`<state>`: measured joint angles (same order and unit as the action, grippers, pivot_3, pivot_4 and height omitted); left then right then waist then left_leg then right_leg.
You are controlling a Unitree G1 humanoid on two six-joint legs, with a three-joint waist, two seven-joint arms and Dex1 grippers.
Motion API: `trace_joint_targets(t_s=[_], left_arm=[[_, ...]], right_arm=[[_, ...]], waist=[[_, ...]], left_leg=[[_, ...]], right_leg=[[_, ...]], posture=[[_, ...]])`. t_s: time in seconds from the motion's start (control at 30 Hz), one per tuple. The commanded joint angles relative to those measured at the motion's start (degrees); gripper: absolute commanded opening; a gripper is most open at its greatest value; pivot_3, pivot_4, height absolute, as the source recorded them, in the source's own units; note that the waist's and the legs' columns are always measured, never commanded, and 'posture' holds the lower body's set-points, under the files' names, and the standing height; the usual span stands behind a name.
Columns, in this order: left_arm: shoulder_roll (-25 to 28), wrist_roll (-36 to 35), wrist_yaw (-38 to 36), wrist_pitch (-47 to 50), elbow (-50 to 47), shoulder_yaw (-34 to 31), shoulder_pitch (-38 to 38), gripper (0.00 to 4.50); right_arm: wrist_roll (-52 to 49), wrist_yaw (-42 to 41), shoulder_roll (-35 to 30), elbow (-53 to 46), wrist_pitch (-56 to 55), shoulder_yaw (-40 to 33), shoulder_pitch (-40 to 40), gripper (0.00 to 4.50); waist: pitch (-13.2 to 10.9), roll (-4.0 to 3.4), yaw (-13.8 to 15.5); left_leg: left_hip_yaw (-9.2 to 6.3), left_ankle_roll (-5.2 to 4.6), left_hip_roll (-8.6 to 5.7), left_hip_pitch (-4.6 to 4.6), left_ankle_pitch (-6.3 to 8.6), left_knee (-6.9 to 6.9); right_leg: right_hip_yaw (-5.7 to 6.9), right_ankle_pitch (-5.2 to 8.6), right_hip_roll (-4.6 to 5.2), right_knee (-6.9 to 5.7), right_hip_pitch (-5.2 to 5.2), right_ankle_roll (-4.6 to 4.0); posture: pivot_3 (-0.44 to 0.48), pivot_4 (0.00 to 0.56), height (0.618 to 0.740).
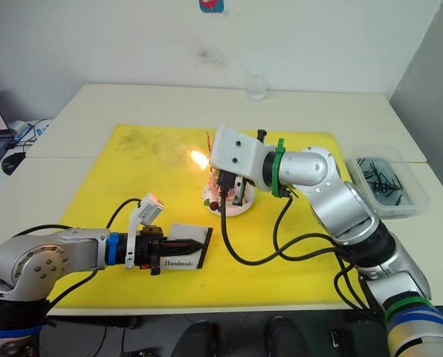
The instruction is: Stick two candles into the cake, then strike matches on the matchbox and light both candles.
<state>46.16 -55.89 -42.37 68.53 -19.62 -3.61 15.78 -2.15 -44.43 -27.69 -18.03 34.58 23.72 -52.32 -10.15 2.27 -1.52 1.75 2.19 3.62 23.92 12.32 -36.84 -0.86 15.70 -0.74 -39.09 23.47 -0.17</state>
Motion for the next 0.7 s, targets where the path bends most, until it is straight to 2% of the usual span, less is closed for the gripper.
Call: trace_joint_targets(t_s=[0.03,0.37,0.7], left_arm=[[-0.2,0.1,-0.8,-0.6,-1.2,-0.1,-0.2,0.0],[-1.1,0.6,-1.0,-0.8,-1.5,0.1,-0.3,0.0],[-1.5,1.1,-1.2,-0.8,-1.4,0.5,0.0,0.0]], right_arm=[[2.3,1.4,0.6,1.7,-3.5,-1.5,-1.7,0.02],[7.7,2.5,2.1,8.2,-10.3,-1.4,-3.1,0.02],[9.1,2.2,3.3,9.5,-12.2,-1.9,-3.3,0.02]], waist=[[0.0,0.0,0.0],[0.0,0.0,0.0],[0.0,0.0,0.0]], left_leg=[[-0.01,0.0,0.0,0.0,0.0,0.0],[0.0,0.0,0.0,0.0,0.0,0.0],[0.0,0.0,0.01,0.0,0.0,0.0]], right_leg=[[0.01,0.0,0.0,0.0,0.0,0.0],[0.0,0.0,0.0,-0.01,0.0,0.0],[-0.01,0.0,-0.01,-0.02,0.0,0.0]], posture=[[0.0,0.15,0.729],[0.0,0.15,0.729],[0.0,0.15,0.729]])
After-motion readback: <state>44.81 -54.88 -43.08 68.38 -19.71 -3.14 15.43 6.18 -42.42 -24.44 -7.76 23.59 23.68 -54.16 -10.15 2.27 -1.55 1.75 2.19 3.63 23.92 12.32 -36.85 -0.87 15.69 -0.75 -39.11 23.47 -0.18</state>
